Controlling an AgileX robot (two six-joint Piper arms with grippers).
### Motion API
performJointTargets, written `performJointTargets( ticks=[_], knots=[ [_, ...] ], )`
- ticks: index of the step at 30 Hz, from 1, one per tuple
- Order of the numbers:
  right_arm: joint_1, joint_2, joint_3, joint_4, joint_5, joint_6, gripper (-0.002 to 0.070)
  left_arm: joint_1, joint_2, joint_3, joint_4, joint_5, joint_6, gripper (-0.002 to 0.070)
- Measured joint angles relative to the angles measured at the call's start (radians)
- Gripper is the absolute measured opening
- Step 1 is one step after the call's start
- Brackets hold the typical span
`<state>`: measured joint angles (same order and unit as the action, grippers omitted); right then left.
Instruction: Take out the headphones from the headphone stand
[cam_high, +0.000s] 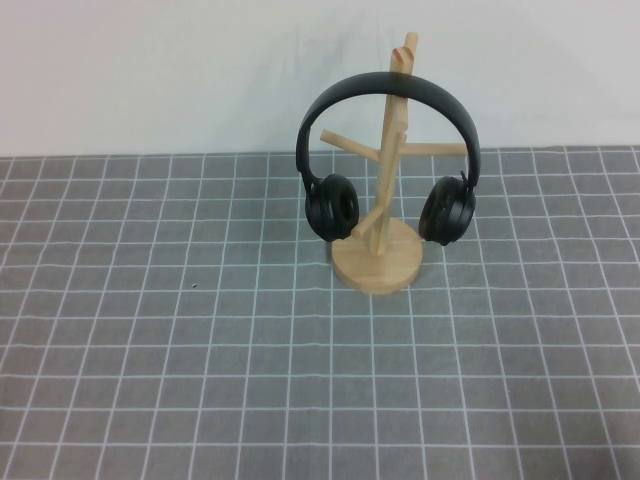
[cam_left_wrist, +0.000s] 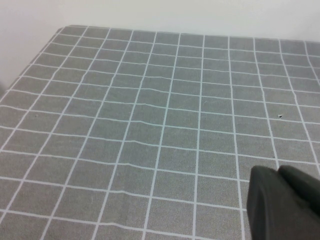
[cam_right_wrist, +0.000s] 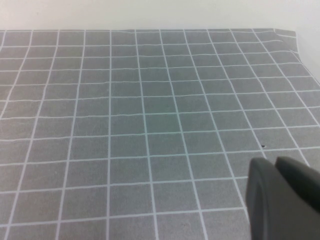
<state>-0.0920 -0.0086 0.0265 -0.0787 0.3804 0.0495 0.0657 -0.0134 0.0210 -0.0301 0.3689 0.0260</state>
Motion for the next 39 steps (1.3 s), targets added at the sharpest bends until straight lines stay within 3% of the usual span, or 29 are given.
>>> performJointTargets(
  ticks=[30,39],
  knots=[
    [0.0,0.0,0.002,-0.006,-0.043,0.015,-0.0008,0.0,0.0,0.0,0.0,0.0,0.0,-0.0004],
    [0.0,0.0,0.002,0.521,-0.259,0.125,-0.0008,0.0,0.0,0.0,0.0,0.0,0.0,-0.0004]
  ],
)
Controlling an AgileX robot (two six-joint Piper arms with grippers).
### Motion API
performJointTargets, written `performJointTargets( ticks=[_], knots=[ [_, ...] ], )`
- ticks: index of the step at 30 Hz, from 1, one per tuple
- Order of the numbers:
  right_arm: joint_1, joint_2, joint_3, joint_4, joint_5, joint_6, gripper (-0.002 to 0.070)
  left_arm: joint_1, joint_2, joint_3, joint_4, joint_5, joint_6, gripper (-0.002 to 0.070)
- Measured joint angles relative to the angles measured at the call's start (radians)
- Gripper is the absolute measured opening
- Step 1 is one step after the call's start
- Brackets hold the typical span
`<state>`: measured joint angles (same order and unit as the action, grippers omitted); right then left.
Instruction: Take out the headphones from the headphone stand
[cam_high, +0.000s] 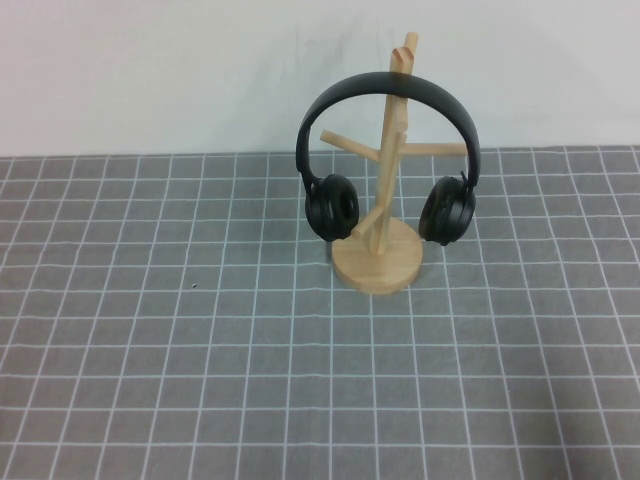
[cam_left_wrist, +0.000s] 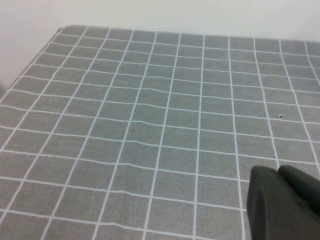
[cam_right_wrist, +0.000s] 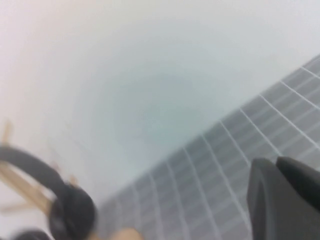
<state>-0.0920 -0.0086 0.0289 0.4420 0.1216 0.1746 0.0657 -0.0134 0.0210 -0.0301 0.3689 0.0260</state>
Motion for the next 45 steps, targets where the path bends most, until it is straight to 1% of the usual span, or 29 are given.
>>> performJointTargets(
  ticks=[3,6,9,12,15,17,20,23,26,28,30,33,37,41,43,45],
  knots=[
    [0.0,0.0,0.0,0.082,-0.041,0.013,-0.0008,0.0,0.0,0.0,0.0,0.0,0.0,-0.0005],
    [0.0,0.0,0.0,0.147,-0.021,0.025,-0.0008,0.0,0.0,0.0,0.0,0.0,0.0,-0.0004],
    [0.0,0.0,-0.038,0.17,0.102,-0.011,-0.0008,0.0,0.0,0.0,0.0,0.0,0.0,-0.0004],
    [0.0,0.034,-0.152,0.174,0.267,-0.102,-0.0008,0.0,0.0,0.0,0.0,0.0,0.0,-0.0004],
    [0.0,0.164,-0.31,0.138,0.456,-0.19,-0.0008,0.0,0.0,0.0,0.0,0.0,0.0,-0.0004],
    [0.0,0.292,-0.428,0.089,0.604,-0.237,-0.0008,0.0,0.0,0.0,0.0,0.0,0.0,-0.0004],
    [0.0,0.485,-0.586,0.026,0.765,-0.31,-0.0008,0.0,0.0,0.0,0.0,0.0,0.0,-0.0004],
    [0.0,0.642,-0.708,-0.003,0.838,-0.376,-0.0008,0.0,0.0,0.0,0.0,0.0,0.0,-0.0004],
    [0.002,0.785,-0.824,-0.02,0.865,-0.416,-0.0008,0.0,0.0,0.0,0.0,0.0,0.0,-0.0004],
    [0.027,0.881,-0.905,-0.029,0.873,-0.423,-0.0008,0.0,0.0,0.0,0.0,0.0,0.0,-0.0004],
    [0.073,0.965,-0.976,-0.043,0.874,-0.425,-0.0008,0.0,0.0,0.0,0.0,0.0,0.0,-0.0004],
    [0.191,1.083,-1.09,-0.108,0.874,-0.399,-0.0008,0.0,0.0,0.0,0.0,0.0,0.0,-0.0004],
    [0.418,1.224,-1.249,-0.282,0.879,-0.317,-0.0008,0.0,0.0,0.0,0.0,0.0,0.0,-0.0004],
    [0.636,1.323,-1.391,-0.455,0.887,-0.285,-0.0001,0.0,0.0,0.0,0.0,0.0,0.0,-0.0004],
    [0.733,1.368,-1.468,-0.536,0.893,-0.28,0.0018,0.0,0.0,0.0,0.0,0.0,0.0,-0.0004],
    [0.823,1.418,-1.552,-0.642,0.904,-0.28,0.0054,0.0,0.0,0.0,0.0,0.0,0.0,-0.0004]
  ],
)
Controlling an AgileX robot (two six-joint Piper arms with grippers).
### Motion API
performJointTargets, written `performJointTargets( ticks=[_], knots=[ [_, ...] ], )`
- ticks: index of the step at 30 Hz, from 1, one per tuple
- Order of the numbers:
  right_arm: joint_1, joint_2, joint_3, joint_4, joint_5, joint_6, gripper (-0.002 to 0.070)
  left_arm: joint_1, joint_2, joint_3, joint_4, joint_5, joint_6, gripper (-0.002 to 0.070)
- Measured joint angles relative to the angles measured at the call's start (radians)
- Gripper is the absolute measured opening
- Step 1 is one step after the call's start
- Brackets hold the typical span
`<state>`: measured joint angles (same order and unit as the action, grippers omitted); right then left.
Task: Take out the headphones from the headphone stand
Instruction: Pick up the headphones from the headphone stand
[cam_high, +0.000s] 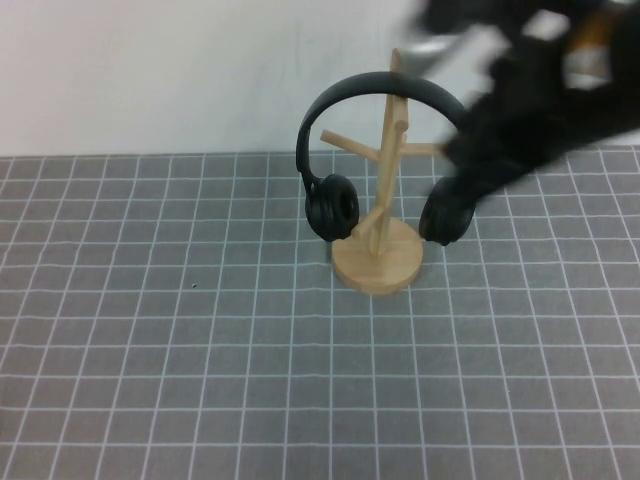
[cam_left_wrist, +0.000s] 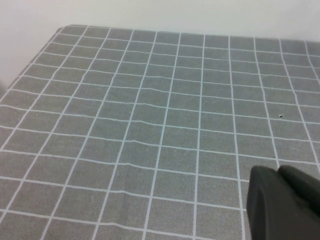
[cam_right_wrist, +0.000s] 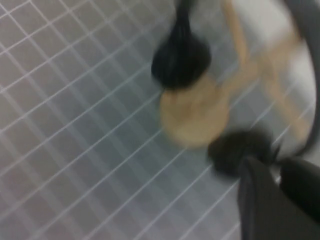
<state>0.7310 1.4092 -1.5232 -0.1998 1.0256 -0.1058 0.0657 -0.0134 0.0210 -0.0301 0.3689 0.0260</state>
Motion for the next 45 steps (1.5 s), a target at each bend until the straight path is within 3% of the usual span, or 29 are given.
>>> performJointTargets(
  ticks=[3,6,12,17,28,45],
  knots=[
    [0.131,0.092,-0.134,-0.179,0.057,0.002,0.0137,0.0,0.0,0.0,0.0,0.0,0.0,-0.0004],
    [0.174,0.165,-0.221,-0.279,0.13,0.02,0.02,0.0,0.0,0.0,0.0,0.0,0.0,-0.0004],
    [0.123,0.187,-0.209,-0.342,0.176,0.053,0.0347,0.0,0.0,0.0,0.0,0.0,0.0,-0.0004],
    [0.041,0.187,-0.108,-0.377,0.067,0.046,0.044,0.0,0.0,0.0,0.0,0.0,0.0,-0.0004],
    [-0.046,0.188,0.054,-0.394,-0.284,0.022,0.0457,0.0,0.0,0.0,0.0,0.0,0.0,-0.0004],
    [-0.117,0.279,0.08,-0.503,-0.505,0.025,0.0457,0.0,0.0,0.0,0.0,0.0,0.0,-0.0004]
  ],
)
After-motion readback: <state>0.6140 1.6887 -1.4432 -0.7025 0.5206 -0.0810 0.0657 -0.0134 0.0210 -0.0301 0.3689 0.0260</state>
